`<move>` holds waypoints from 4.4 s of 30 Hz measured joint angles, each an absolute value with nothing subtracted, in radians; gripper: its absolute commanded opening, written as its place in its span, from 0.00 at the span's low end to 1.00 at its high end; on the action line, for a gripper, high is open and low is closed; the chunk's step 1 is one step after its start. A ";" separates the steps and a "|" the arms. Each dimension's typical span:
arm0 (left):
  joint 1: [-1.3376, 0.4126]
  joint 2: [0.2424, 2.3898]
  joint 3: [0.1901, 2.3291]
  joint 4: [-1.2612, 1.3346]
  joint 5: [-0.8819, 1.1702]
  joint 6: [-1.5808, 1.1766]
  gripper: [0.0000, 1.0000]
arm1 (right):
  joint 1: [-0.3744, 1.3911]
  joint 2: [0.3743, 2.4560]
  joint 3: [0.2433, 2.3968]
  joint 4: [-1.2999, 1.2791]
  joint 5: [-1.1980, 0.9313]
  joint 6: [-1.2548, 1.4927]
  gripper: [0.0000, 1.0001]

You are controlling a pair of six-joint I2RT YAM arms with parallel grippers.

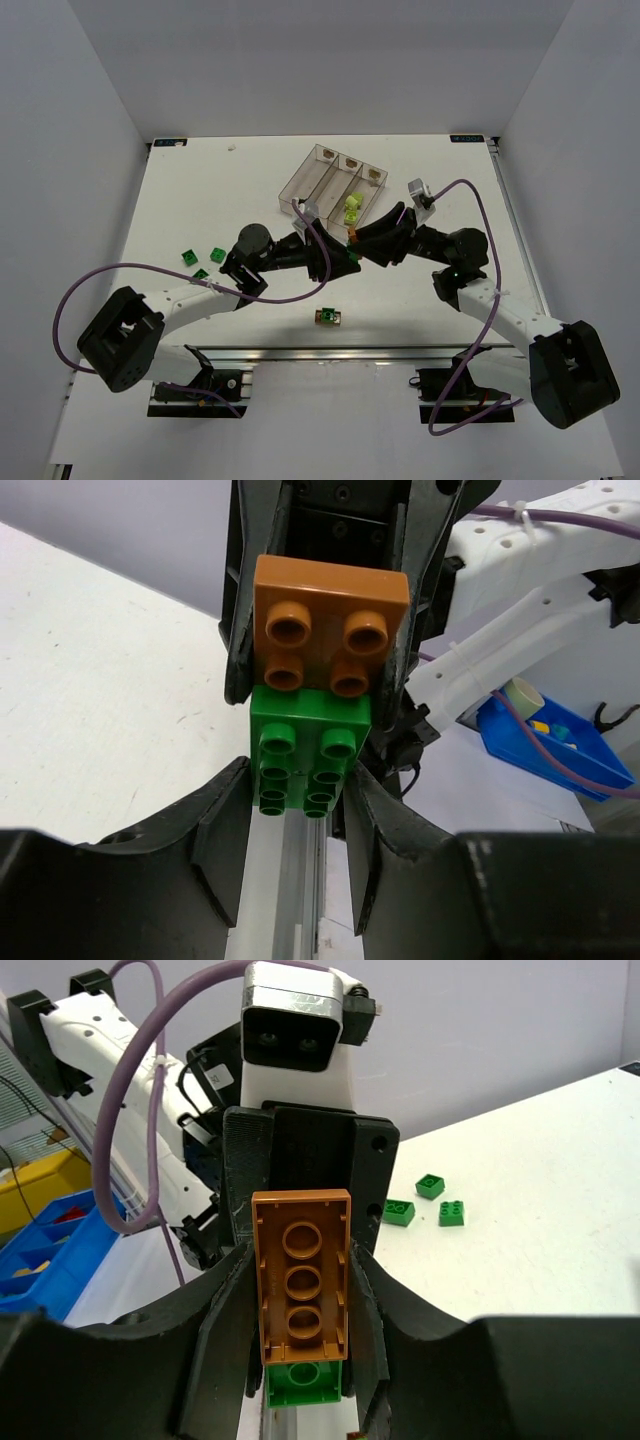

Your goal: Sort the legos into containers by color

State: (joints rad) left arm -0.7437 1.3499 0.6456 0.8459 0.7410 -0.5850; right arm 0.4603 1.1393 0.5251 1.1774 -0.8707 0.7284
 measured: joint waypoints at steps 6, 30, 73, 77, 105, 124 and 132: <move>-0.744 1.342 0.650 0.796 0.714 -0.553 0.22 | 0.440 1.139 0.525 1.152 -0.870 0.714 0.00; -0.716 1.334 0.744 0.449 0.588 -0.406 0.12 | 0.315 1.093 0.517 1.034 -0.832 0.603 0.00; -0.558 2.129 1.666 -0.237 -0.093 -0.198 0.62 | 0.282 0.992 0.620 0.653 -0.766 0.313 0.00; -0.558 2.128 1.666 -0.241 -0.094 -0.195 0.67 | 0.276 0.992 0.620 0.653 -0.766 0.315 0.00; -0.545 1.052 0.902 -0.098 -0.061 -0.268 0.98 | 0.258 1.187 0.786 0.458 -0.760 0.179 0.00; -0.545 0.878 0.745 0.015 -0.041 -0.331 0.98 | 0.427 1.956 1.641 0.069 -0.587 -0.180 0.00; -0.545 0.860 0.733 0.030 -0.041 -0.327 0.98 | 0.486 2.266 2.008 -0.078 -0.532 -0.242 0.00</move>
